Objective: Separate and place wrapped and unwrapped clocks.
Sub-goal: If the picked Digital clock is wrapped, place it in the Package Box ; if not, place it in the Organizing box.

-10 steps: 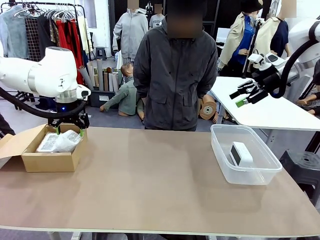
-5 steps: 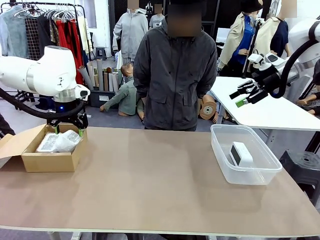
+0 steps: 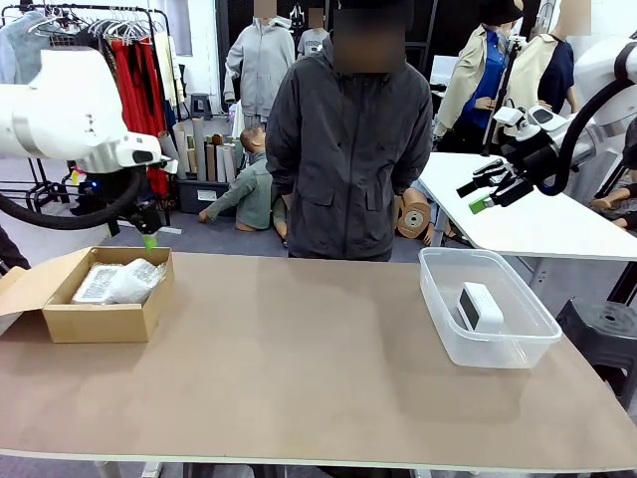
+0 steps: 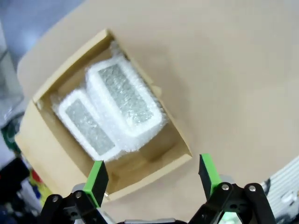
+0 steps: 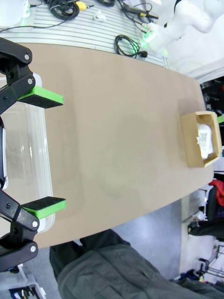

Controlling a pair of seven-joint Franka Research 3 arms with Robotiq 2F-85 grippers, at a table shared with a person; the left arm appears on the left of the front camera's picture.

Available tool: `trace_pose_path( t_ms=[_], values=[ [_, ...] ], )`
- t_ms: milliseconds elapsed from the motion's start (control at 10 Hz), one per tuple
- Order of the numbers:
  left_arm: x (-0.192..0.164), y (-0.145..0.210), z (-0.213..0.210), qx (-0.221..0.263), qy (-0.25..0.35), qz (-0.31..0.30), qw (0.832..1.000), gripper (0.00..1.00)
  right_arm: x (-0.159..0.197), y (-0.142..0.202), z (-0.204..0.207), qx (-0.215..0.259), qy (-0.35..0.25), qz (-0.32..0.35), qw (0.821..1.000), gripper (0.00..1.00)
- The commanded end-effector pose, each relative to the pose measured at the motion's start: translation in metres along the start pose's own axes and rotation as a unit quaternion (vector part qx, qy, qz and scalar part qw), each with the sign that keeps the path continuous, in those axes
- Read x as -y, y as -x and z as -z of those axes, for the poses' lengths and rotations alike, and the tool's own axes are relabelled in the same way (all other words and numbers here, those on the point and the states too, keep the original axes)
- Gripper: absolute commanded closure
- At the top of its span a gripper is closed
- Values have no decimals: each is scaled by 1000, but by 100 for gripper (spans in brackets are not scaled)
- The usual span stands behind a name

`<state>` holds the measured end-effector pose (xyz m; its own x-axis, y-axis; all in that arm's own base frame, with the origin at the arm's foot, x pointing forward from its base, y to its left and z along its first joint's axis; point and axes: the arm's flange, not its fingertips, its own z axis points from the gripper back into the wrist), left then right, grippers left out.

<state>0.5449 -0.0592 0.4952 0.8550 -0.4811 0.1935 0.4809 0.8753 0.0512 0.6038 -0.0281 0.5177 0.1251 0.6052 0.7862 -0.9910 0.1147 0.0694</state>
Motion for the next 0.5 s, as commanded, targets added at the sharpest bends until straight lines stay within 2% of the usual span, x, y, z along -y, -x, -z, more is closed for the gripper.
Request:
trace_pose_path(
  t_ms=[0,200,400],
  values=[
    [-7,21,-17,29,79,138,987,0,-1,-2,1,-2,7,-2,1000,0],
    [-5,29,-46,114,83,266,954,0,-1,-2,1,-2,7,-2,1000,0],
    [-9,28,-58,177,80,328,925,0,-1,-2,1,-2,7,-2,1000,0]
  ],
)
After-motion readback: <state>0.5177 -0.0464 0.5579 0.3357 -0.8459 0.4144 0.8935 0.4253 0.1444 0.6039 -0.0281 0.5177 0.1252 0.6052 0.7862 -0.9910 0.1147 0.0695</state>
